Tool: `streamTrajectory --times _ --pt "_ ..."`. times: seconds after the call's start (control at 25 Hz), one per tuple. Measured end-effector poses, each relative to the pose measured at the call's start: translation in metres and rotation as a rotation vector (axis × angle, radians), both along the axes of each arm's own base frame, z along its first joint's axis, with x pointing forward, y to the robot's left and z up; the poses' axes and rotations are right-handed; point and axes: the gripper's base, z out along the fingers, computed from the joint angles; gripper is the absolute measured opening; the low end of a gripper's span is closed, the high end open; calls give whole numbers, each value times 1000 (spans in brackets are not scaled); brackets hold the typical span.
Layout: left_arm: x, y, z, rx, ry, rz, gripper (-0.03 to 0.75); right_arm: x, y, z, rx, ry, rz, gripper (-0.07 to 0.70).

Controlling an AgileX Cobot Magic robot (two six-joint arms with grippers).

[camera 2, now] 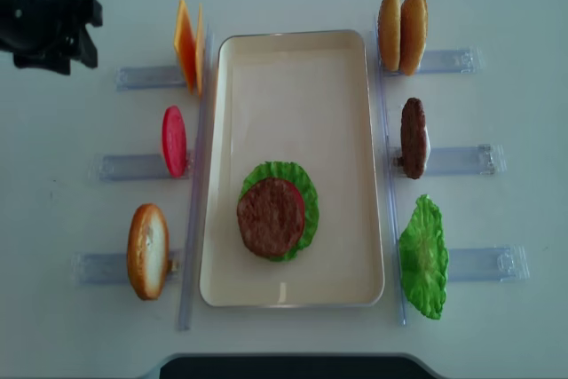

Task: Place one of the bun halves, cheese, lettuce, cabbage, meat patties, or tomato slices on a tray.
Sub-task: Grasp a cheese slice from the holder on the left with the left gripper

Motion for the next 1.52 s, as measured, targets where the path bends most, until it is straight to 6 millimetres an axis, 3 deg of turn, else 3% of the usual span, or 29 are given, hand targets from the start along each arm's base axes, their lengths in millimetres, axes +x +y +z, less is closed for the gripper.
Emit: streamTrajectory --times 0.16,0.36,0.72,0.84,1.08,1.2,1.52 --pt "35 -2 2 -39 -27 -3 328 0 0 0 0 0 0 298" --pt "65 -2 5 -40 -39 -9 328 0 0 0 0 0 12 287" --pt "82 -4 4 -53 -20 3 328 0 0 0 0 0 22 286" --pt "81 -21 4 -26 -17 -32 328 0 0 0 0 0 22 286" --pt "71 -102 4 -15 -26 -151 335 0 0 0 0 0 22 285" --pt "66 -128 5 -33 -44 -186 382 0 0 0 0 0 22 285" --pt "68 -133 2 -30 -56 -154 430 0 0 0 0 0 22 283"
